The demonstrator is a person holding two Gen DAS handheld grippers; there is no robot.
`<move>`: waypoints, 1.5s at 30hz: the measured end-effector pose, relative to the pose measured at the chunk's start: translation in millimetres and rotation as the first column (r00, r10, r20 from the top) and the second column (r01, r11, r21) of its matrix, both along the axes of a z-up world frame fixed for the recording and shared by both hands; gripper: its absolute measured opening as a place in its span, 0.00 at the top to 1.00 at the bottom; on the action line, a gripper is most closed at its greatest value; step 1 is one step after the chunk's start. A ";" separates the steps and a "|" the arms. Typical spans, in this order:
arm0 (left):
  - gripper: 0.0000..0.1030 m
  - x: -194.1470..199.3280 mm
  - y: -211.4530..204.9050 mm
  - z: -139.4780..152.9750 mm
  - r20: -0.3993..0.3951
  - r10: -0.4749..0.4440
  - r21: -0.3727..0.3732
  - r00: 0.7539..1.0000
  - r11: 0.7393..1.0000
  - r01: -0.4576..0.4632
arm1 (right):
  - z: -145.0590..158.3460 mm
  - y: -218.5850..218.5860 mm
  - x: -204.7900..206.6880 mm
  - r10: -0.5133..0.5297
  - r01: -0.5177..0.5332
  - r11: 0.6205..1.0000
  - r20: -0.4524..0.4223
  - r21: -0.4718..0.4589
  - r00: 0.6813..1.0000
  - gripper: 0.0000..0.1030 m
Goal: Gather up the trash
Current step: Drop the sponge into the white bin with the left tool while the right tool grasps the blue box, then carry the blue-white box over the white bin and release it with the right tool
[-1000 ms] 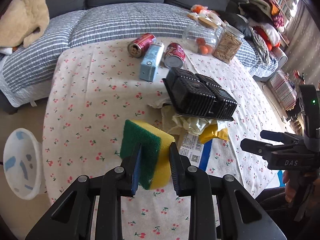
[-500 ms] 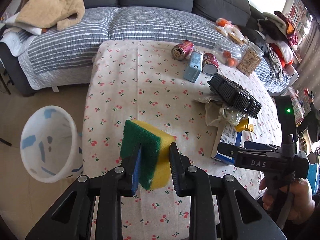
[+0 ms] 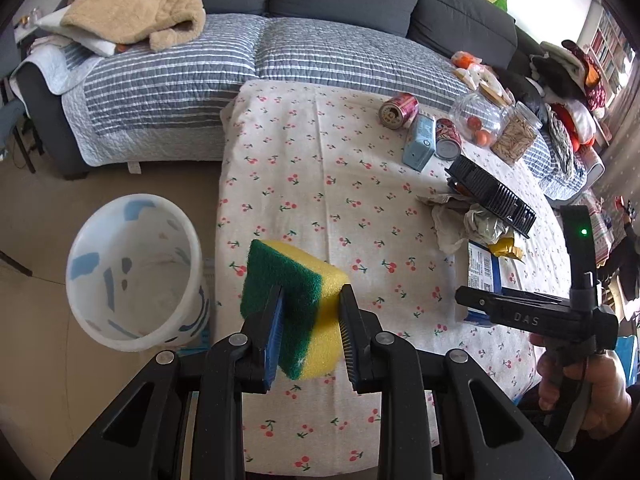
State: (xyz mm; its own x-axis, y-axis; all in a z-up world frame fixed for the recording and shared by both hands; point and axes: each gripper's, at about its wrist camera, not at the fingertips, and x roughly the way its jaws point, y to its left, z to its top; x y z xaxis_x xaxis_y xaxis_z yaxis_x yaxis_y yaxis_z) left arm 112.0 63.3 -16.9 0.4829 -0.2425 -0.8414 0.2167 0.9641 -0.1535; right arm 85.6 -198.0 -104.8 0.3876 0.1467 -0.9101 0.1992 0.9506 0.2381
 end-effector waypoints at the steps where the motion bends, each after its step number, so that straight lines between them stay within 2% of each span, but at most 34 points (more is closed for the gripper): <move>1: 0.73 -1.0 8.1 0.5 0.008 0.014 0.003 1.000 1.000 -0.014 | 3.0 3.6 -3.4 0.022 -0.022 1.000 0.006 0.008 1.000 0.30; 6: 0.73 0.6 59.5 -0.7 0.019 0.128 -0.013 0.992 0.992 -0.127 | 16.4 33.6 -13.0 0.155 -0.157 0.986 0.042 0.051 0.987 0.32; 10: 0.73 9.0 93.5 -3.9 0.021 0.209 -0.029 0.978 0.978 -0.209 | 22.2 61.1 -11.8 0.224 -0.228 0.973 0.081 0.043 0.971 0.33; 16: 0.72 30.0 119.9 -17.0 0.018 0.284 -0.042 0.959 0.958 -0.283 | 18.8 80.5 -5.0 0.249 -0.253 0.967 0.098 0.030 0.963 0.33; 21: 0.69 40.9 130.9 -29.2 0.021 0.316 -0.012 0.949 0.949 -0.316 | 22.0 90.8 2.1 0.249 -0.253 0.967 0.118 0.019 0.961 0.33; 23: 0.63 42.7 133.4 -34.5 -0.009 0.329 0.006 0.944 0.944 -0.329 | 25.0 94.6 3.1 0.249 -0.254 0.967 0.133 0.021 0.959 0.33; 24: 0.51 42.3 134.7 -36.8 -0.026 0.334 0.005 0.942 0.943 -0.334 | 25.9 96.4 3.8 0.248 -0.254 0.967 0.139 0.027 0.959 0.33; 25: 0.35 40.8 136.2 -38.2 -0.035 0.337 0.006 0.941 0.942 -0.337 | 26.7 98.6 4.8 0.248 -0.255 0.966 0.143 0.031 0.958 0.33; 27: 0.19 36.7 136.4 -38.0 -0.036 0.347 0.034 0.937 0.938 -0.345 | 28.2 104.0 6.3 0.252 -0.260 0.965 0.151 0.033 0.956 0.33; 28: 0.16 34.3 136.5 -37.0 -0.032 0.346 0.050 0.938 0.937 -0.344 | 28.9 107.2 6.8 0.255 -0.263 0.964 0.157 0.033 0.954 0.33; 31: 0.09 26.4 140.0 -34.3 -0.030 0.349 0.087 0.937 0.935 -0.345 | 29.9 118.8 9.4 0.272 -0.281 0.959 0.169 0.031 0.947 0.33; 35: 0.07 16.8 149.0 -31.6 -0.032 0.364 0.116 0.931 0.926 -0.359 | 27.7 139.3 15.6 0.301 -0.309 0.951 0.171 0.021 0.938 0.33; 40: 0.02 11.5 158.4 -32.0 -0.023 0.370 0.166 0.929 0.918 -0.361 | 31.2 170.1 24.6 0.371 -0.377 0.926 0.185 0.000 0.910 0.33; 45: 0.01 11.0 171.9 -32.6 -0.026 0.392 0.164 0.920 0.909 -0.383 | 34.1 193.2 39.8 0.400 -0.413 0.910 0.204 0.024 0.894 0.33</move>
